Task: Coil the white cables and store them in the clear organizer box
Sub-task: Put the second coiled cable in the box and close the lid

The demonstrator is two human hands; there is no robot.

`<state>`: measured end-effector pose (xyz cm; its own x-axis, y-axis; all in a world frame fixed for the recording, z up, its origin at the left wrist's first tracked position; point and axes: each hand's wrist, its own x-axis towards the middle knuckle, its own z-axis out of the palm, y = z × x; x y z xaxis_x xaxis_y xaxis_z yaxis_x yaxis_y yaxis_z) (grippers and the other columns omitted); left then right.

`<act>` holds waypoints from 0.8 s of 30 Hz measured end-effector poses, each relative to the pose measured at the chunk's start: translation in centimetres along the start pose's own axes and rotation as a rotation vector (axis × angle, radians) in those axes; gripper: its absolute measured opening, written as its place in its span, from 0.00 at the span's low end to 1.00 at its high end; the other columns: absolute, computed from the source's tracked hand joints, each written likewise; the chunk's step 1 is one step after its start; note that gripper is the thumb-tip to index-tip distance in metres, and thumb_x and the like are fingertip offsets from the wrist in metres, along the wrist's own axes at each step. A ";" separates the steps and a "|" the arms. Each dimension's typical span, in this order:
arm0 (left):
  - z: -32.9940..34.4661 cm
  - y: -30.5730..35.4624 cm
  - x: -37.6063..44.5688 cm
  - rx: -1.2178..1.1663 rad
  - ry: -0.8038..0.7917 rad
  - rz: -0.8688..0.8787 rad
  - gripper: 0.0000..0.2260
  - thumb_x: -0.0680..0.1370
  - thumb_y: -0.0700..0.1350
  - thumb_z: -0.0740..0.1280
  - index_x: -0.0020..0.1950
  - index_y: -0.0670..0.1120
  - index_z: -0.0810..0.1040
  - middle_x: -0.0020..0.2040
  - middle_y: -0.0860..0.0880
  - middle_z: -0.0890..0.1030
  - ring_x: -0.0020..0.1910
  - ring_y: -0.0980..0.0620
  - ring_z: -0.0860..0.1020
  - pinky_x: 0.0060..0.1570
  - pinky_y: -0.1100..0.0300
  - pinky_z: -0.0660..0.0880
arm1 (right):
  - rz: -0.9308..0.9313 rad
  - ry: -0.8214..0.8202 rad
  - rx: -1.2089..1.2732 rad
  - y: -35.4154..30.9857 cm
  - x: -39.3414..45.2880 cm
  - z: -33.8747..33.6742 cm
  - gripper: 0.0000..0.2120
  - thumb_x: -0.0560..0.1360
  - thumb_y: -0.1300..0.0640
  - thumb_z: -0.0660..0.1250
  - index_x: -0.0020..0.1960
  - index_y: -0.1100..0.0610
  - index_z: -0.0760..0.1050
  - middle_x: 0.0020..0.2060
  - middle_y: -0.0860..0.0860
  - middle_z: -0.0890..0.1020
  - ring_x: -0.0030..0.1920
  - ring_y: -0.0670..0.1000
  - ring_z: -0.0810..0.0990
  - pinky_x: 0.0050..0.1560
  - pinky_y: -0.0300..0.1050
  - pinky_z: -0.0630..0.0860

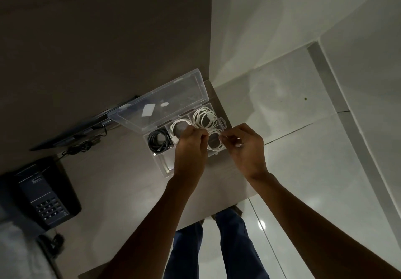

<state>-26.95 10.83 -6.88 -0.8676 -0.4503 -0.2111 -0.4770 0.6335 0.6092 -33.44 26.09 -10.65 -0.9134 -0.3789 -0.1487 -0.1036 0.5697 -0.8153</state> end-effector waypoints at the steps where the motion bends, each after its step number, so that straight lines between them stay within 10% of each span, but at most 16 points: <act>1: 0.1 0.1 -0.1 -0.002 0.004 -0.021 0.07 0.83 0.40 0.70 0.56 0.38 0.85 0.52 0.40 0.85 0.48 0.46 0.84 0.52 0.59 0.80 | -0.006 -0.010 -0.003 0.1 0.1 0.0 0.09 0.75 0.59 0.79 0.53 0.61 0.86 0.49 0.57 0.87 0.45 0.56 0.87 0.51 0.53 0.88; 15: 1.3 -1.2 -0.2 0.234 0.022 0.145 0.03 0.78 0.41 0.74 0.49 0.42 0.85 0.48 0.44 0.86 0.49 0.44 0.83 0.51 0.48 0.82 | -0.232 -0.098 -0.236 0.5 -0.3 -0.7 0.11 0.77 0.57 0.79 0.58 0.60 0.87 0.49 0.59 0.85 0.46 0.58 0.85 0.47 0.56 0.87; 24: 1.2 -1.0 0.3 -0.029 -0.023 -0.013 0.02 0.79 0.39 0.74 0.49 0.40 0.84 0.46 0.44 0.85 0.41 0.53 0.83 0.46 0.66 0.80 | 0.181 0.001 0.045 -0.9 -0.1 1.0 0.06 0.77 0.61 0.78 0.52 0.58 0.84 0.47 0.54 0.85 0.45 0.54 0.85 0.50 0.54 0.87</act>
<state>-26.86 10.84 -8.42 -0.8645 -0.4438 -0.2361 -0.4843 0.6092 0.6280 -32.90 24.90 -10.50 -0.9160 -0.2722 -0.2948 0.0805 0.5952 -0.7995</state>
